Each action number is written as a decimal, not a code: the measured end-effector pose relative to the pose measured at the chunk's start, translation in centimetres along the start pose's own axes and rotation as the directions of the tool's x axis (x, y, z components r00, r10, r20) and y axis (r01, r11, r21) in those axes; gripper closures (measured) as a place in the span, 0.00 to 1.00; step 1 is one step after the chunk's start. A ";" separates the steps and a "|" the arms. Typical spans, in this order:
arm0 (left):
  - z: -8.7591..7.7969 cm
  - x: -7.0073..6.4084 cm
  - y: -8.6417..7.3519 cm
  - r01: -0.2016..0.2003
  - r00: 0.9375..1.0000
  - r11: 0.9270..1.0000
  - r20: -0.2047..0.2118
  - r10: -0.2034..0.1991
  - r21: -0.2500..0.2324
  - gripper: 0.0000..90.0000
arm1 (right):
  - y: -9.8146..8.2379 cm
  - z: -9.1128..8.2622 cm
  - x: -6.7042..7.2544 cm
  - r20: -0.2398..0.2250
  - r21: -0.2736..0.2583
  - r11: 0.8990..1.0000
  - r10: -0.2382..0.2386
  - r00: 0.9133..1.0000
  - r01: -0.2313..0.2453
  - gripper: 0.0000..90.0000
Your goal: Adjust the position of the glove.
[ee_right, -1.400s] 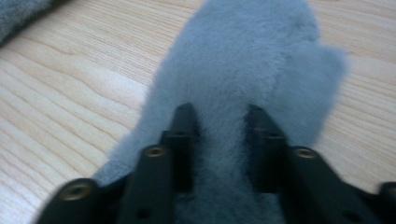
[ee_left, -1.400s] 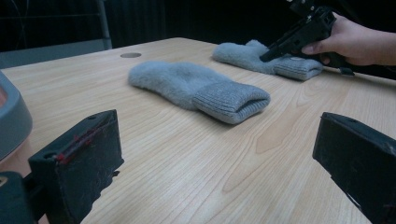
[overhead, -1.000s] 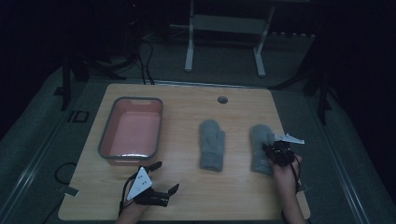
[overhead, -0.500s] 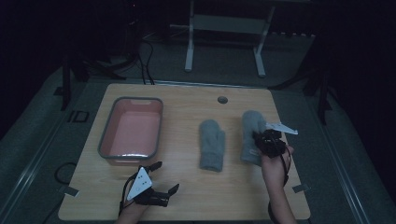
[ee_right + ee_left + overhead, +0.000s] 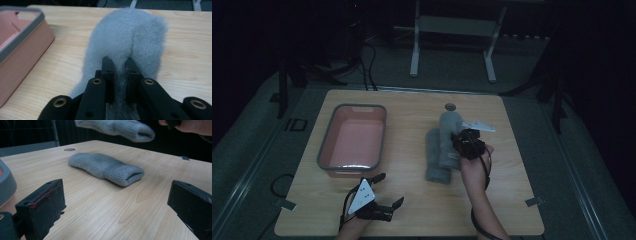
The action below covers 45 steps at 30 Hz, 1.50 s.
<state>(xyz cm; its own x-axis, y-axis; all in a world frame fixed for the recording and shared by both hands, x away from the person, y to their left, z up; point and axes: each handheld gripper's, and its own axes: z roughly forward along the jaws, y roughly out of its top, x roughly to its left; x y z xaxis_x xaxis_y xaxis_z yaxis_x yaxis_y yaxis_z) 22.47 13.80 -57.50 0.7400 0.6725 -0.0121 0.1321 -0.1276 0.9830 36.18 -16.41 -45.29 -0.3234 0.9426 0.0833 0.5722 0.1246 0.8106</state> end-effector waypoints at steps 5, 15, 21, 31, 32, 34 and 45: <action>0.0 -0.1 0.0 -0.003 1.000 1.000 -0.003 0.003 0.000 0.02 | -0.8 1.3 2.0 -0.017 0.035 0.999 0.010 1.000 -0.010 0.91; 0.0 0.0 0.0 -0.008 1.000 1.000 -0.001 0.008 0.007 0.02 | -3.3 4.1 3.0 -0.016 0.116 0.993 0.028 0.999 -0.026 0.90; 0.0 0.0 0.0 -0.004 1.000 1.000 -0.006 0.004 0.008 0.02 | -4.5 5.4 2.6 0.000 0.150 0.989 0.018 1.000 -0.018 0.87; 0.0 0.1 0.0 0.008 1.000 1.000 -0.008 -0.008 0.013 0.02 | -4.0 4.1 1.9 -0.055 0.117 0.993 0.010 0.998 -0.004 0.59; 0.0 0.1 0.0 0.010 1.000 1.000 -0.007 -0.010 0.013 0.02 | -3.8 3.8 1.7 -0.068 0.105 0.994 0.004 0.998 0.003 0.55; 0.0 0.2 0.0 0.016 1.000 1.000 -0.004 -0.016 0.011 0.02 | -3.4 3.1 1.2 -0.093 0.091 0.995 -0.026 0.995 0.034 0.42; 0.2 0.1 0.1 0.014 1.000 0.999 -0.019 -0.013 0.040 0.02 | -4.3 0.4 -2.0 -0.299 0.086 0.993 -0.055 0.953 0.084 0.16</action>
<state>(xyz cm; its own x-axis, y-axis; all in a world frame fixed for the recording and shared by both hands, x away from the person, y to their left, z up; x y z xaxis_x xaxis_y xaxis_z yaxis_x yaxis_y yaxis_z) 22.70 13.65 -57.40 0.7255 0.6879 -0.0217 0.1687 -0.1472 0.9746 34.66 -18.72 -49.14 -0.5649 0.7984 0.2084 0.6055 0.2294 0.7621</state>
